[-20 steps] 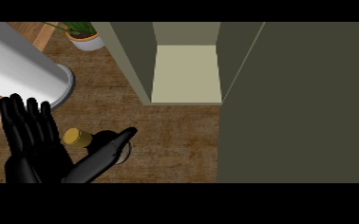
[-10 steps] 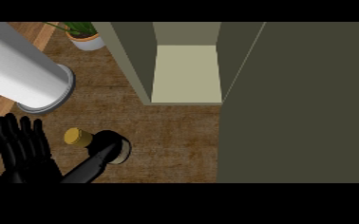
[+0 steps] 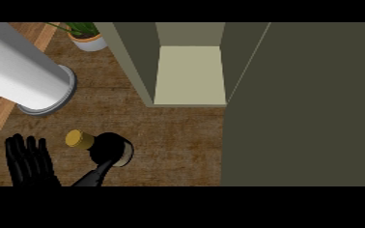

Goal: Pick up the wine, place it into the cabinet and close the cabinet

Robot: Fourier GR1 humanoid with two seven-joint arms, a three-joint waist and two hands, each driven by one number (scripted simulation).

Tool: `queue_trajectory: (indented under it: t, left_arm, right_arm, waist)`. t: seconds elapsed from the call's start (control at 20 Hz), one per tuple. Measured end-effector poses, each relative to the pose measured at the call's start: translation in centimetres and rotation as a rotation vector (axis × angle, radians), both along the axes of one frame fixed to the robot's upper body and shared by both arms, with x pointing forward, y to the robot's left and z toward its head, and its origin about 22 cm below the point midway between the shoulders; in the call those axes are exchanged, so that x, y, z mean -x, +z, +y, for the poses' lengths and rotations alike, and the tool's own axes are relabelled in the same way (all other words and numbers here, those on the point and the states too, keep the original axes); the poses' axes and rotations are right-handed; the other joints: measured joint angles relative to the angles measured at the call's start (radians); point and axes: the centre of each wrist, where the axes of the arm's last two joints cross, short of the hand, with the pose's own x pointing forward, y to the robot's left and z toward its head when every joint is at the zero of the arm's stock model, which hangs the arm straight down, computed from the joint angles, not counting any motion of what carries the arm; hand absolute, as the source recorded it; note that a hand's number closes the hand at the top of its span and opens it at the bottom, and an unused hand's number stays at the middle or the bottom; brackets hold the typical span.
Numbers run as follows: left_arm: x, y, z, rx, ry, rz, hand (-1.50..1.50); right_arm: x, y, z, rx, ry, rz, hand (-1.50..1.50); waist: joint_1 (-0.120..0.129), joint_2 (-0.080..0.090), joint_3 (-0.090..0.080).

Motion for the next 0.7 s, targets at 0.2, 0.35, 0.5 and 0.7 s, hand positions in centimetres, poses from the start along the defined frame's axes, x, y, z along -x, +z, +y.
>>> queue_trajectory:
  t: [0.2, 0.35, 0.5, 0.7]
  left_arm:
    - [0.0, -1.3, 0.6, 0.005, -0.002, 0.024, -1.5]
    - [0.4, -3.1, 0.5, 0.006, -0.005, 0.04, -1.5]
    - [0.8, -4.4, 1.3, 0.009, -0.005, 0.046, -1.5]
    - [0.9, -6.2, 1.6, 0.011, -0.013, 0.052, -1.5]
  right_arm:
    - [-0.1, -0.1, 0.4, -0.005, 0.011, -0.006, -1.5]
    - [0.0, 0.0, 0.0, 0.009, 0.007, -0.004, -1.5]
    - [-0.1, 0.4, -0.2, 0.02, 0.004, -0.004, -1.5]
    - [-0.2, 0.3, 0.4, 0.002, 0.015, 0.006, -1.5]
  waist:
    - [-0.001, 0.0, 0.0]
    - [-0.001, 0.0, 0.0]
    - [-0.001, 0.0, 0.0]
    - [-0.002, 0.0, 0.0]
